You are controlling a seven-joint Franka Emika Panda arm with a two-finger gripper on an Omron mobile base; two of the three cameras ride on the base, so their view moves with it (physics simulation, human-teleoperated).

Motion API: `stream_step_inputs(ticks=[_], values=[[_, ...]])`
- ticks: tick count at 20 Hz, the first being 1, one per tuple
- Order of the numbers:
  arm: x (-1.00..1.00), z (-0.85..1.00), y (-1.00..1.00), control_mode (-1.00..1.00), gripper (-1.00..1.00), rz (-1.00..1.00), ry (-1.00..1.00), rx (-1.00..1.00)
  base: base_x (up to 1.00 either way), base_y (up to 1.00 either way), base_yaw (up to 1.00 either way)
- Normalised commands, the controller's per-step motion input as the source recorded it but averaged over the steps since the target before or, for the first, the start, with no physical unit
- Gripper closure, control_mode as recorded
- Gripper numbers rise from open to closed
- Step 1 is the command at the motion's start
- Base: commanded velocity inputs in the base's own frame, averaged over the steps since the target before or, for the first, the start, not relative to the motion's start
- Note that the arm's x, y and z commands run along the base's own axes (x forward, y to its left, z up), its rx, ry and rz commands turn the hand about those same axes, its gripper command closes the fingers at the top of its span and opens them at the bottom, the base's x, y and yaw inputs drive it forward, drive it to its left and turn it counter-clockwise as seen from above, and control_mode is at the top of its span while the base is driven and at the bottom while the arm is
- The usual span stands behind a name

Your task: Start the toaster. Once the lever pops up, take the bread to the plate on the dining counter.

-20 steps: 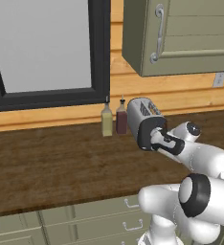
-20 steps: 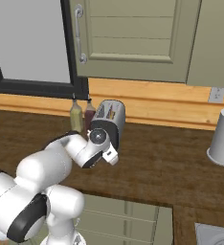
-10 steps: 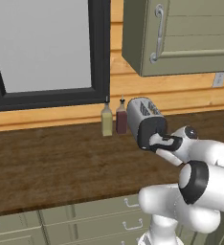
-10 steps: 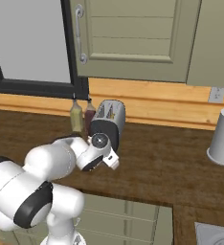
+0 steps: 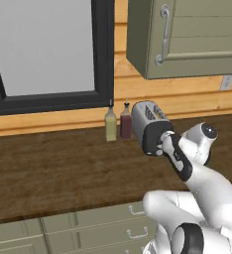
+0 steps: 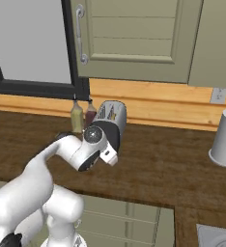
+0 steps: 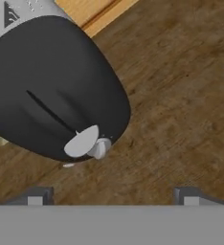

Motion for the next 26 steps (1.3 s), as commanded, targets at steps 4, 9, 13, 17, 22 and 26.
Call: stream_step_inputs(ticks=[4,9,13,17,22,26], values=[[-0.30,1.00,0.00,-1.00,-1.00,0.00,0.00,-0.07,0.00,0.00,0.00],[-0.04,1.00,-0.07,-1.00,-1.00,0.00,0.00,-0.07,0.00,0.00,0.00],[0.08,0.95,-0.16,-1.00,-1.00,0.10,0.00,-0.04,0.00,0.00,0.00],[0.03,0.14,0.09,-1.00,-1.00,0.04,-0.02,-0.14,0.00,0.00,0.00],[0.32,0.14,0.03,-1.00,-1.00,0.19,-0.07,-0.22,0.00,0.00,0.00],[0.11,0.00,0.00,-1.00,-1.00,0.21,-0.04,-0.15,0.00,0.00,0.00]])
